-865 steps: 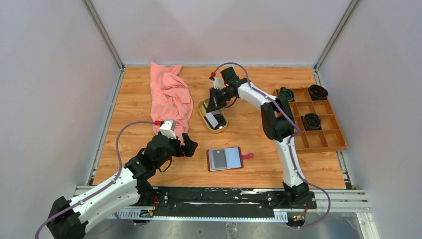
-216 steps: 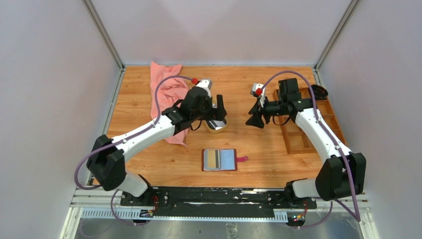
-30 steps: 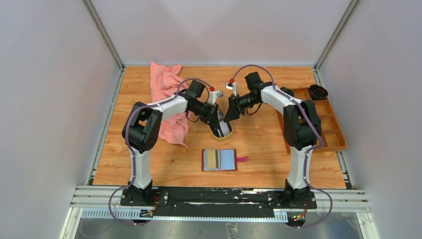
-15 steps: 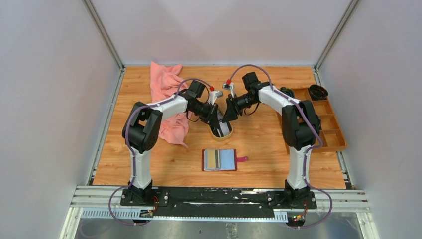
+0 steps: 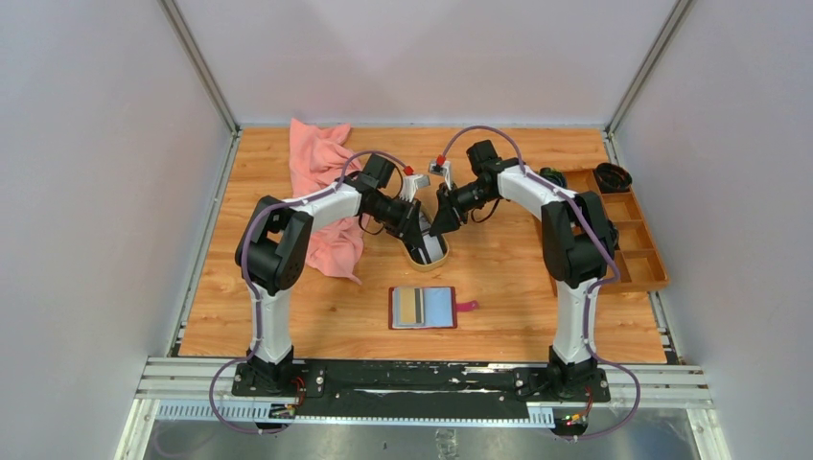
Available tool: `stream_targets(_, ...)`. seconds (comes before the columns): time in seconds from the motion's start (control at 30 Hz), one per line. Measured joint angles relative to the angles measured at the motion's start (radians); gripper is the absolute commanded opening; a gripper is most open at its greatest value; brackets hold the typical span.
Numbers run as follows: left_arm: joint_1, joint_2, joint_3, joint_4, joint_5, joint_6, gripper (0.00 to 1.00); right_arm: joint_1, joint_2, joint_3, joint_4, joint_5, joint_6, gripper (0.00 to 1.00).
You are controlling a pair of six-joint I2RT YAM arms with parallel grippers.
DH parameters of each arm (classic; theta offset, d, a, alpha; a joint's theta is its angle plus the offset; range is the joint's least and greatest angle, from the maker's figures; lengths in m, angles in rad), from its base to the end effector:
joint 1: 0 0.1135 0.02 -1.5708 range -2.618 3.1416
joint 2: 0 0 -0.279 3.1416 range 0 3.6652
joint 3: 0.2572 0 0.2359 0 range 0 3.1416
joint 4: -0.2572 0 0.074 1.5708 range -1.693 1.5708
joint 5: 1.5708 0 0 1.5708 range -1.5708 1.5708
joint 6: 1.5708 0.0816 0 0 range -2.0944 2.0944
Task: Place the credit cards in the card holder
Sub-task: Pick up the credit card from the storage box.
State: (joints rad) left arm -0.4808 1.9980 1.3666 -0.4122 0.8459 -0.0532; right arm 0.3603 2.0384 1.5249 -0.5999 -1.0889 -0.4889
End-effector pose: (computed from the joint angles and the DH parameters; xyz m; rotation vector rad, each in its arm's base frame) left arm 0.3438 -0.2482 0.1705 0.8490 2.4412 -1.2967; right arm 0.3707 0.2169 0.2024 -1.2413 1.9597 1.3536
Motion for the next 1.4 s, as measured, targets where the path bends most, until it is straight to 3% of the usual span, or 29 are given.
stream_targets(0.23,0.000,0.000,0.000,0.000,0.000,0.000,0.16,0.000,0.008,0.000,-0.018,0.000,-0.036,0.18)
stream_targets(0.43,0.000,0.000,0.000,-0.001,-0.001,-0.004,0.35,0.000,0.016,0.000,-0.035,0.005,-0.076,0.05)
stream_targets(0.63,0.000,-0.007,-0.009,0.002,-0.019,-0.009,0.57,0.000,0.014,0.000,-0.040,0.006,-0.127,0.00)
stream_targets(0.77,0.000,-0.046,-0.036,0.013,-0.056,-0.016,0.64,0.000,-0.002,-0.008,-0.048,0.011,-0.166,0.00)
stream_targets(1.13,0.001,-0.248,-0.071,0.056,-0.240,-0.022,0.70,-0.003,-0.062,-0.027,-0.061,-0.018,-0.226,0.00)
stream_targets(1.4,0.001,-0.447,-0.234,0.172,-0.338,-0.026,0.71,-0.011,-0.087,-0.028,-0.078,-0.042,-0.222,0.00)
